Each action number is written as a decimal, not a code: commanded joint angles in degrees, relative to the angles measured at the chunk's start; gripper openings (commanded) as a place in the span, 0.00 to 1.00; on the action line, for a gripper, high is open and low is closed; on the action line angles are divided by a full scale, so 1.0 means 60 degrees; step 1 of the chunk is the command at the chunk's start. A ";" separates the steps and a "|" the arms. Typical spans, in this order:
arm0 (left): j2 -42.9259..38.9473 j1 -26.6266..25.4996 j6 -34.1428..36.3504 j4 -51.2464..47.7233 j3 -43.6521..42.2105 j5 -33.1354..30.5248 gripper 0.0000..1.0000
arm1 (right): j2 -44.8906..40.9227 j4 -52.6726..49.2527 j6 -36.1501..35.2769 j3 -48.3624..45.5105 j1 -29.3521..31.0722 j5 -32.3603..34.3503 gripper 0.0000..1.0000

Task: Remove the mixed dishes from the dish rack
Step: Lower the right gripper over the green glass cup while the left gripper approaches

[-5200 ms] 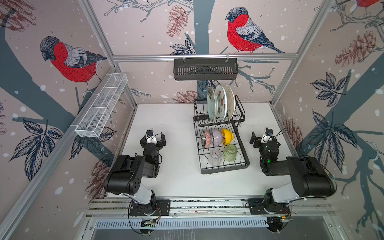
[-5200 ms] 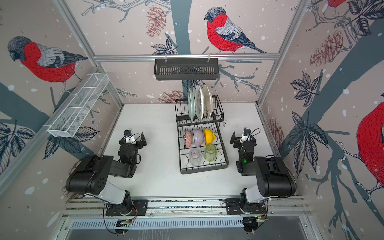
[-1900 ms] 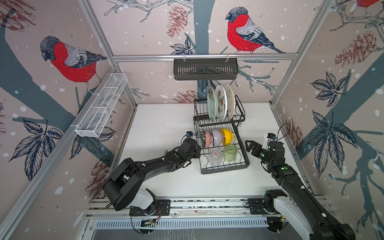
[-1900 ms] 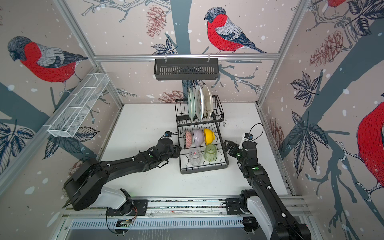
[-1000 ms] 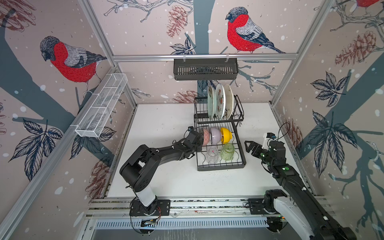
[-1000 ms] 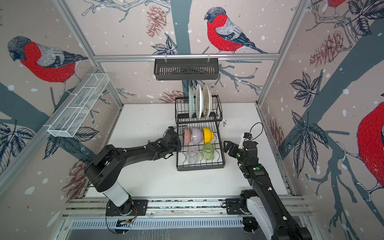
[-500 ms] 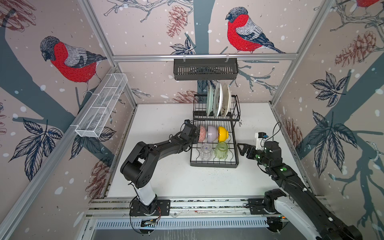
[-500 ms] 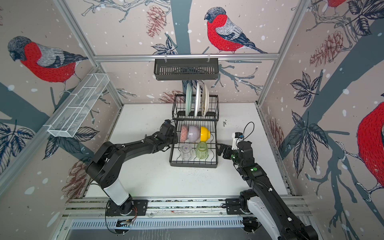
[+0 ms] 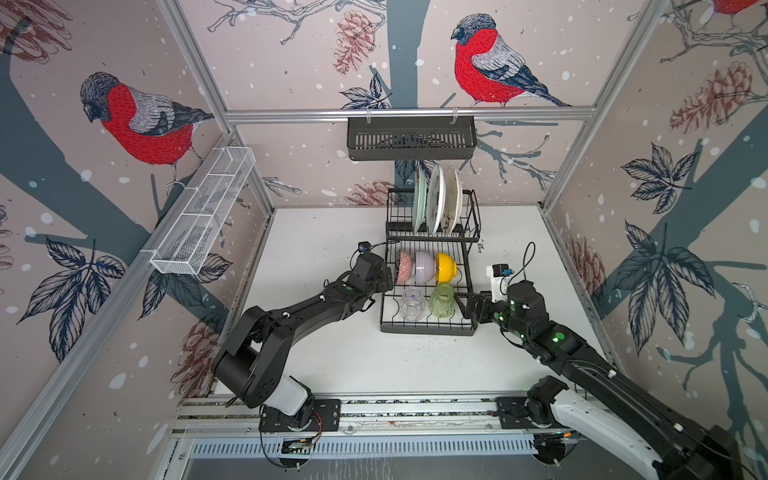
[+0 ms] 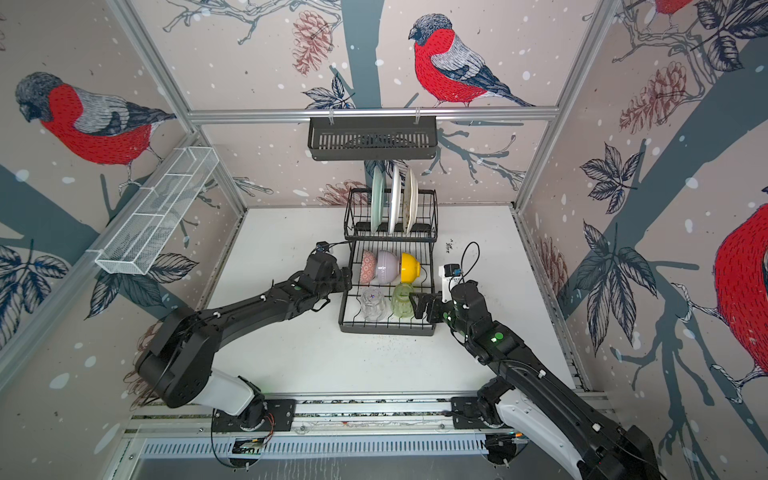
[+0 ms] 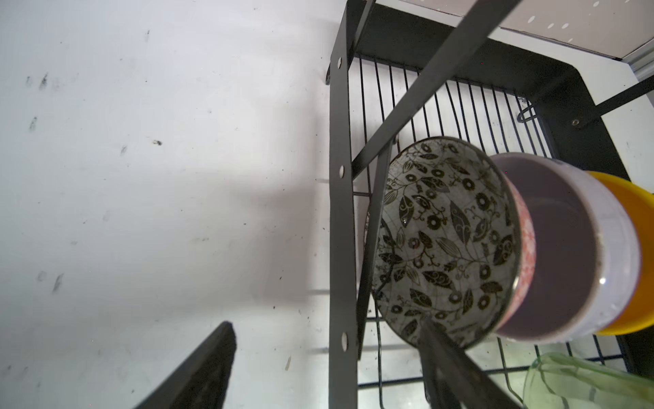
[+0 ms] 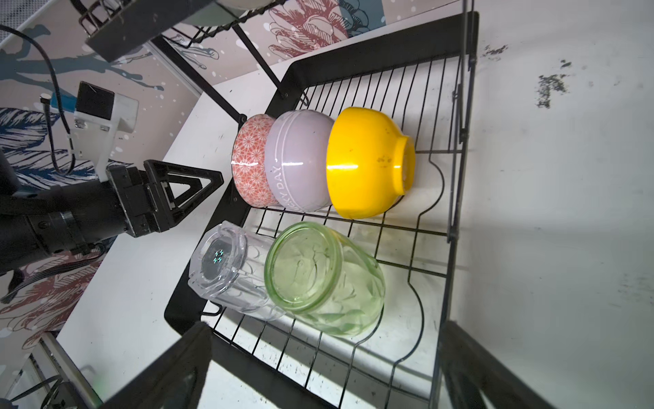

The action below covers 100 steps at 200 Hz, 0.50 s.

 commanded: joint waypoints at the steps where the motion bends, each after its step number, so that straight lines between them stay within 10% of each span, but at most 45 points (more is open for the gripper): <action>1: -0.0473 0.0005 0.0269 0.0084 -0.0390 0.0215 0.98 | 0.0256 0.0487 0.0106 -0.0072 0.0436 0.0840 0.99; 100: -0.2013 -0.0009 0.0595 0.0648 -0.1917 -0.0001 0.98 | 0.2366 0.0599 0.0475 0.0804 0.1746 0.1808 0.99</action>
